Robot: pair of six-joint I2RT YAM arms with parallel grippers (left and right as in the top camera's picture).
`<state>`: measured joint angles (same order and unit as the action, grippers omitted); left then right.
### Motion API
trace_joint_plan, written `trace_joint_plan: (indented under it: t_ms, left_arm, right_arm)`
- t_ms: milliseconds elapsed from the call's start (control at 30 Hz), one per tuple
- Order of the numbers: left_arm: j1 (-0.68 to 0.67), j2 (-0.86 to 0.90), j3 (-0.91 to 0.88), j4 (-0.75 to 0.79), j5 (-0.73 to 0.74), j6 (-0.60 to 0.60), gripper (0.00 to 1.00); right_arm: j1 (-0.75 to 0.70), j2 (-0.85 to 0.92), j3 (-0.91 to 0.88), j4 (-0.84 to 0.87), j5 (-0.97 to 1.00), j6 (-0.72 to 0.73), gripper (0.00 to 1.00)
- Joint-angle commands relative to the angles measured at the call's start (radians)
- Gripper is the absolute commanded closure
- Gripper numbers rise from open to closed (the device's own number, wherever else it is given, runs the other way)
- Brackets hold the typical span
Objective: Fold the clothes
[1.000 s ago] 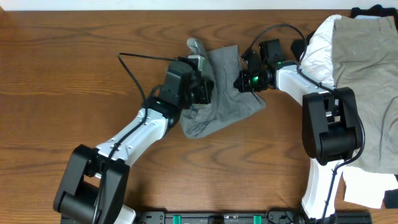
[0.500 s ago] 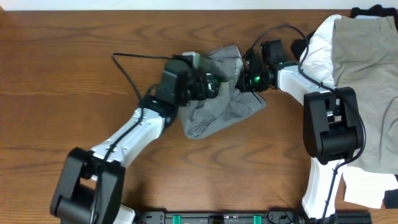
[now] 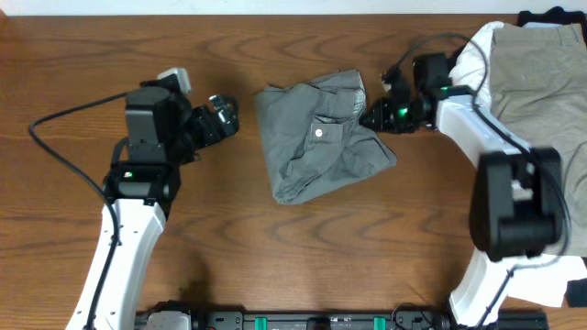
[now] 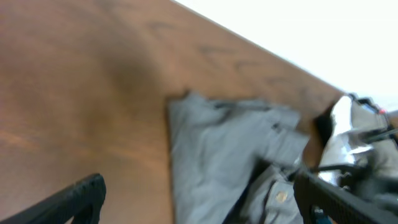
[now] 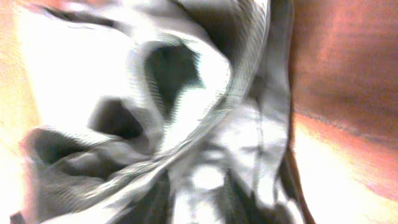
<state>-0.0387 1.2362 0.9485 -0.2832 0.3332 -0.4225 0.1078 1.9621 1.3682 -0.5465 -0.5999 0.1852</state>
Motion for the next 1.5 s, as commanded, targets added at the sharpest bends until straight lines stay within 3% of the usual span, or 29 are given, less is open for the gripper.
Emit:
trace_joint_plan:
  t_ms: [0, 100, 167, 467, 733, 867, 1033, 1100, 1133, 1200, 1267, 1467]
  left_arm:
    - [0.025, -0.001, 0.003, -0.05, -0.003, 0.04, 0.02]
    - [0.027, 0.005, 0.003, -0.09, -0.006, 0.079, 0.02]
    - [0.027, 0.01, 0.003, -0.1, -0.014, 0.101, 0.02]
    - [0.027, 0.027, 0.003, -0.125, -0.058, 0.105, 0.02]
    - [0.027, 0.027, 0.003, -0.135, -0.058, 0.109, 0.02]
    - [0.027, 0.027, 0.003, -0.135, -0.058, 0.108, 0.02]
    - [0.027, 0.027, 0.003, -0.138, -0.058, 0.108, 0.02]
    - [0.027, 0.027, 0.003, -0.143, -0.058, 0.108, 0.02]
    - [0.027, 0.027, 0.003, -0.148, -0.058, 0.108, 0.02]
    - [0.027, 0.027, 0.003, -0.154, -0.058, 0.108, 0.02]
    - [0.027, 0.027, 0.003, -0.158, -0.058, 0.108, 0.02]
    - [0.027, 0.027, 0.003, -0.165, -0.058, 0.108, 0.02]
  right_arm:
    - [0.005, -0.135, 0.007, -0.022, 0.013, -0.003, 0.57]
    - [0.026, -0.188, 0.007, -0.039, 0.043, 0.04, 0.41]
    - [0.055, -0.196, 0.007, -0.04, 0.069, 0.049, 0.36]
    - [0.235, -0.126, 0.007, -0.075, 0.301, 0.204, 0.36]
    - [0.294, -0.101, 0.006, -0.067, 0.402, 0.263, 0.37]
    - [0.294, -0.085, 0.006, -0.069, 0.411, 0.263, 0.45]
    - [0.294, -0.048, 0.006, -0.021, 0.412, 0.251, 0.47]
    - [0.294, -0.044, 0.006, -0.014, 0.409, 0.246, 0.58]
    - [0.294, -0.044, 0.006, -0.019, 0.409, 0.246, 0.81]
    - [0.293, -0.053, 0.006, -0.054, 0.404, 0.248, 0.94]
    - [0.285, -0.064, 0.006, -0.098, 0.404, 0.248, 0.99]
    - [0.263, -0.093, 0.006, -0.285, 0.481, 0.26, 0.98]
